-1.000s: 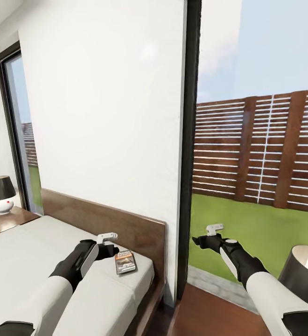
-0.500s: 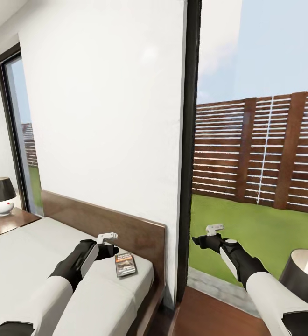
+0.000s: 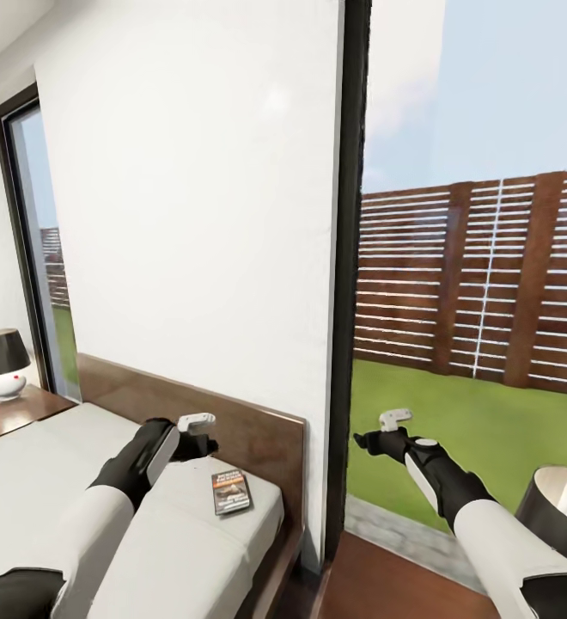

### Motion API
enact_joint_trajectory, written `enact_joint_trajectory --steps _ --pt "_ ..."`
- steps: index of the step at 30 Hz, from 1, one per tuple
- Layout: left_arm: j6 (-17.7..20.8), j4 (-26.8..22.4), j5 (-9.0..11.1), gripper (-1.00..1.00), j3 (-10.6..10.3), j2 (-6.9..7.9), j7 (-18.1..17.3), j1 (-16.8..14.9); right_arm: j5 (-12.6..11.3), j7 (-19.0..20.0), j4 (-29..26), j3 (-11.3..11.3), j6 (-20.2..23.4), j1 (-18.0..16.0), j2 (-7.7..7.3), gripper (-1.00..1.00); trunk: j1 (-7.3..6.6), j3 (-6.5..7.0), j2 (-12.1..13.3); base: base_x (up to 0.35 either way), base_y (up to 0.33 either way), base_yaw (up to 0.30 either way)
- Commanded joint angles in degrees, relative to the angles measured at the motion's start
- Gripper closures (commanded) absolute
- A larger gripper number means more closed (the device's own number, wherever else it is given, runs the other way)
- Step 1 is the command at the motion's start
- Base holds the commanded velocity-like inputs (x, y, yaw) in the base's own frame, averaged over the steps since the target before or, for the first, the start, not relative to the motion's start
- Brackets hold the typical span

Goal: In the bedroom, move the book from the bed onto either nightstand, and place the two sandals side by side next to the bed.

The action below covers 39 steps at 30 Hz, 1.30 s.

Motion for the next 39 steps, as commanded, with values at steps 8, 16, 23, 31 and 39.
enact_joint_trajectory --steps 8,16,23,31,39 --pt "10.9 0.0 0.0 -1.00 0.0 0.08 0.2 -9.5 0.0 0.2 -3.5 0.0 0.1 0.0 -0.03 -1.00 -1.76 1.44 3.2 0.000 0.000 0.000" --pt "15.4 6.0 0.0 -1.00 2.9 2.25 0.2 -21.8 -0.1 0.4 -9.7 1.1 0.0 0.0 0.28 -1.00 -3.52 2.87 6.4 0.000 0.000 0.000" --pt "15.4 12.3 0.1 -1.00 3.2 5.39 0.1 -28.5 -0.2 2.1 -12.9 3.4 -0.1 0.0 0.42 -1.00 -5.06 4.13 9.2 0.000 0.000 0.000" --pt "15.4 16.0 0.1 -1.00 3.3 5.09 0.0 -30.1 -0.1 10.9 -13.9 4.1 -1.5 0.1 -0.02 -1.00 -6.82 5.56 12.5 0.000 0.000 0.000" --pt "15.4 20.3 0.2 -1.00 3.4 5.14 -0.1 -30.0 -0.2 11.3 -13.5 4.3 -3.6 0.1 0.36 -1.00 -8.57 7.00 15.7 0.000 0.000 0.000"
